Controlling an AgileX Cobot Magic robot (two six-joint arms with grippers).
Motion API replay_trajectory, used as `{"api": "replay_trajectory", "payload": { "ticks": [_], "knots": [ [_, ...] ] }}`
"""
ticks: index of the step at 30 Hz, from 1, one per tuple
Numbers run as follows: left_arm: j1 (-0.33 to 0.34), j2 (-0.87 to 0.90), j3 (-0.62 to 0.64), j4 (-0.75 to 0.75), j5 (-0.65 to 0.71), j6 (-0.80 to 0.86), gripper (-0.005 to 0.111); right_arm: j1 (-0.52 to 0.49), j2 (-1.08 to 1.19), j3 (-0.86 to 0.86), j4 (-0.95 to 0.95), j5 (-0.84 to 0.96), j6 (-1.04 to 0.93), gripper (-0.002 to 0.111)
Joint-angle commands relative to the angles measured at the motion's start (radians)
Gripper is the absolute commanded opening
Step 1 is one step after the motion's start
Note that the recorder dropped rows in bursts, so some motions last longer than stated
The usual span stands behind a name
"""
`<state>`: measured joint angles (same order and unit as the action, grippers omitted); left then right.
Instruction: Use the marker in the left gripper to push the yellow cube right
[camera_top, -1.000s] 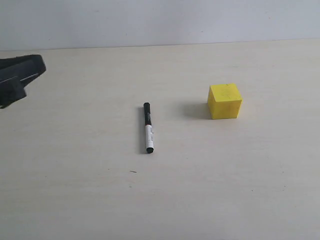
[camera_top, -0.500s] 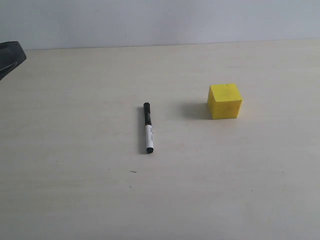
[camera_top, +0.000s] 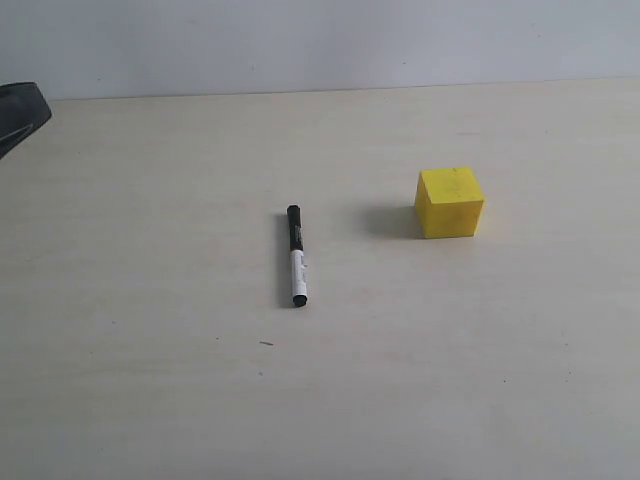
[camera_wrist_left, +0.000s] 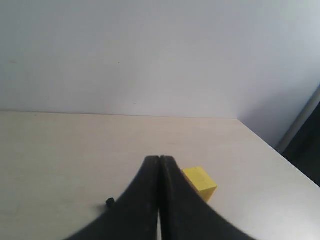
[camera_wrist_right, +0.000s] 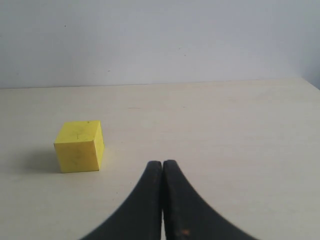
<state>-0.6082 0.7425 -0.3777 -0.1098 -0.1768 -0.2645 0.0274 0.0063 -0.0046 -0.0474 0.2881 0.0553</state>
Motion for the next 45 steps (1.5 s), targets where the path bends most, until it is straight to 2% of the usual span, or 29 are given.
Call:
{"api": "replay_trajectory", "payload": {
  "ticks": [1, 9, 16, 20, 33, 37, 40, 45],
  "knots": [
    [0.103, -0.110, 0.003, -0.001, 0.027, 0.036, 0.000, -0.004, -0.006, 0.005, -0.004, -0.007, -0.002, 0.000],
    [0.328, -0.351, 0.004, -0.001, 0.191, 0.051, 0.000, -0.004, -0.006, 0.005, -0.004, -0.007, -0.002, 0.000],
    [0.439, -0.490, 0.004, -0.001, 0.291, 0.078, 0.000, -0.004, -0.006, 0.005, -0.004, -0.007, -0.002, 0.000],
    [0.446, -0.546, 0.004, -0.001, 0.329, 0.151, 0.000, -0.004, -0.006, 0.005, -0.004, -0.007, -0.002, 0.000],
    [0.450, -0.549, 0.004, 0.002, 0.412, 0.294, 0.000, -0.004, -0.006, 0.005, -0.004, -0.007, -0.002, 0.000],
    [0.450, -0.549, 0.042, 0.002, 0.429, 0.338, 0.000, -0.004, -0.006, 0.005, -0.004, -0.007, -0.002, 0.000],
    [0.450, -0.549, 0.139, 0.045, 0.382, 0.339, 0.000, -0.004, -0.006, 0.005, -0.004, -0.006, -0.002, 0.000],
    [0.450, -0.584, 0.326, 0.050, 0.177, 0.339, 0.000, -0.004, -0.006, 0.005, -0.004, -0.006, -0.002, 0.000]
  ]
}}
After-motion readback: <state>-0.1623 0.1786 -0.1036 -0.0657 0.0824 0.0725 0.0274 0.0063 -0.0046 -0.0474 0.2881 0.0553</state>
